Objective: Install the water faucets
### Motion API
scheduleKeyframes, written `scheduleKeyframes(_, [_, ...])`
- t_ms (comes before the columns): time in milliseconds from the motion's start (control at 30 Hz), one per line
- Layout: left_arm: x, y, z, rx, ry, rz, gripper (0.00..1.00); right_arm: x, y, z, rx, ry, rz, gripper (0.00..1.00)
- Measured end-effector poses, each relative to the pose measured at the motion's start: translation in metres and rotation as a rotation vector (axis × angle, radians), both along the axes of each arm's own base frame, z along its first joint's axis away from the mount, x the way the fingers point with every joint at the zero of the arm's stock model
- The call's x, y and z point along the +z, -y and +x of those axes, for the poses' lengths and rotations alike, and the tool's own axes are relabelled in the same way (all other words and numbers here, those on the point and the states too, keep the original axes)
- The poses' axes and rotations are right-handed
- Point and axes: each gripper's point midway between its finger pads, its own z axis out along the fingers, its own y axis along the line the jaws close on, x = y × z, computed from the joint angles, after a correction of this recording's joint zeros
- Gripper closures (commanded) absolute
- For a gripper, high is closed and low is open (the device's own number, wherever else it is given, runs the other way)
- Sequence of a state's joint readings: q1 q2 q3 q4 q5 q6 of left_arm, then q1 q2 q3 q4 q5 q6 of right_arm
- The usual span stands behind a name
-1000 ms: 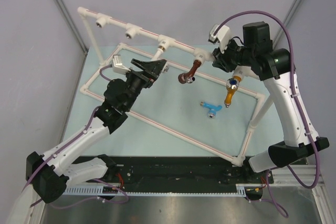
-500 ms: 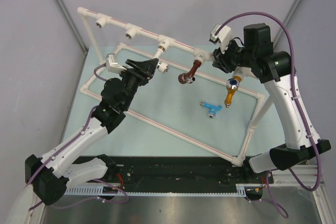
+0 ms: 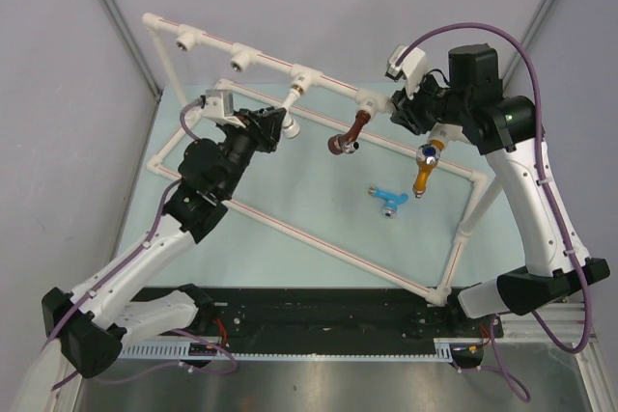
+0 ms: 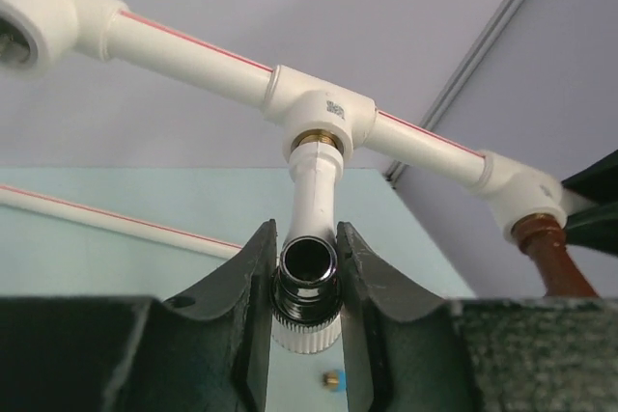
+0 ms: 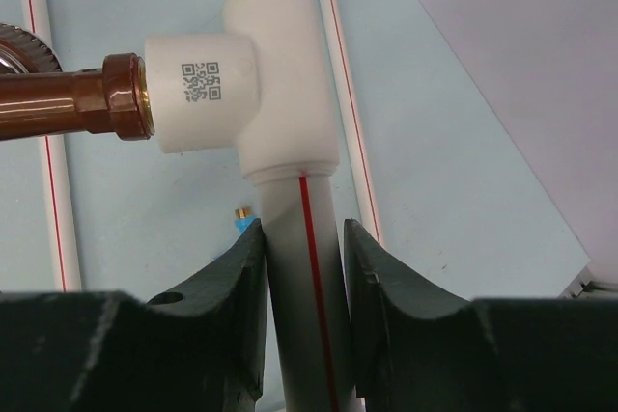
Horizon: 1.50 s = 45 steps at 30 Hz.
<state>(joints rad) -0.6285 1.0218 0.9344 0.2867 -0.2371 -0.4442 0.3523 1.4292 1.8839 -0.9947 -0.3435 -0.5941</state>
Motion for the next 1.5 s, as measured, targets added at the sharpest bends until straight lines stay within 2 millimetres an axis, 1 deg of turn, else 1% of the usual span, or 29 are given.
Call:
scheduleKeyframes(167, [0.002, 0.004, -0.002, -0.031, 0.121, 0.262, 0.73, 0.0, 0.0, 0.0, -0.003, 0.003, 0.002, 1.0])
scheduleKeyframes(267, [0.003, 0.008, -0.003, -0.061, 0.19, 0.425, 0.7, 0.001, 0.0, 0.001, -0.006, 0.003, 0.002, 1.0])
scheduleKeyframes(433, [0.0, 0.014, -0.006, -0.09, 0.316, 0.739, 0.67, 0.001, 0.001, 0.001, -0.009, 0.002, 0.003, 1.0])
scheduleKeyframes(500, [-0.004, 0.016, -0.007, -0.099, 0.369, 0.889, 0.65, 0.0, 0.001, 0.001, -0.011, 0.0, 0.003, 1.0])
scheduleKeyframes(600, [-0.006, 0.018, -0.007, -0.105, 0.439, 1.071, 0.54, 0.0, 0.001, 0.001, -0.012, 0.0, 0.002, 1.0])
scheduleKeyframes(633, [-0.007, 0.019, -0.008, -0.112, 0.462, 1.132, 0.44, 0.0, 0.001, 0.001, -0.012, 0.0, 0.003, 1.0])
scheduleKeyframes(700, [-0.01, 0.02, -0.008, -0.124, 0.486, 1.209, 0.33, 0.0, 0.001, 0.001, -0.012, 0.0, 0.004, 1.0])
scheduleKeyframes(733, [-0.015, 0.021, -0.009, -0.139, 0.492, 1.25, 0.22, 0.0, 0.001, 0.001, -0.012, 0.0, 0.005, 1.0])
scheduleKeyframes(800, [-0.022, 0.023, -0.01, -0.16, 0.503, 1.305, 0.12, 0.0, 0.0, 0.0, -0.013, -0.003, 0.007, 1.0])
scheduleKeyframes(833, [-0.024, 0.022, -0.01, -0.167, 0.502, 1.321, 0.04, 0.0, 0.0, 0.0, -0.013, -0.003, 0.007, 1.0])
scheduleKeyframes(867, [-0.026, 0.022, -0.011, -0.176, 0.501, 1.331, 0.01, 0.0, 0.0, 0.0, -0.013, -0.003, 0.007, 1.0])
scheduleKeyframes(933, [-0.026, 0.023, -0.013, -0.183, 0.506, 1.33, 0.0, 0.0, 0.0, 0.0, -0.014, -0.003, 0.008, 1.0])
scheduleKeyframes(1000, [-0.021, 0.022, -0.017, -0.181, 0.509, 1.302, 0.0, 0.0, 0.0, 0.0, -0.014, -0.003, 0.008, 1.0])
scheduleKeyframes(1067, [-0.011, 0.019, -0.022, -0.171, 0.509, 1.249, 0.0, 0.0, 0.0, 0.0, -0.014, -0.004, 0.008, 1.0])
scheduleKeyframes(1200, [0.027, 0.012, -0.041, -0.13, 0.523, 1.046, 0.0, 0.0, 0.0, 0.0, -0.015, -0.004, 0.009, 1.0])
scheduleKeyframes(1300, [0.064, 0.003, -0.059, -0.104, 0.524, 0.839, 0.0, 0.0, 0.0, 0.0, -0.015, -0.004, 0.009, 1.0])
scheduleKeyframes(1367, [0.084, -0.004, -0.068, -0.087, 0.509, 0.704, 0.0, 0.0, 0.0, 0.0, -0.015, -0.004, 0.009, 1.0])
scheduleKeyframes(1433, [0.097, -0.013, -0.073, -0.058, 0.472, 0.58, 0.0, 0.0, 0.0, 0.0, -0.015, -0.004, 0.009, 1.0])
scheduleKeyframes(1500, [0.103, -0.026, -0.072, -0.028, 0.389, 0.429, 0.0, 0.0, 0.0, 0.0, -0.015, -0.004, 0.009, 1.0])
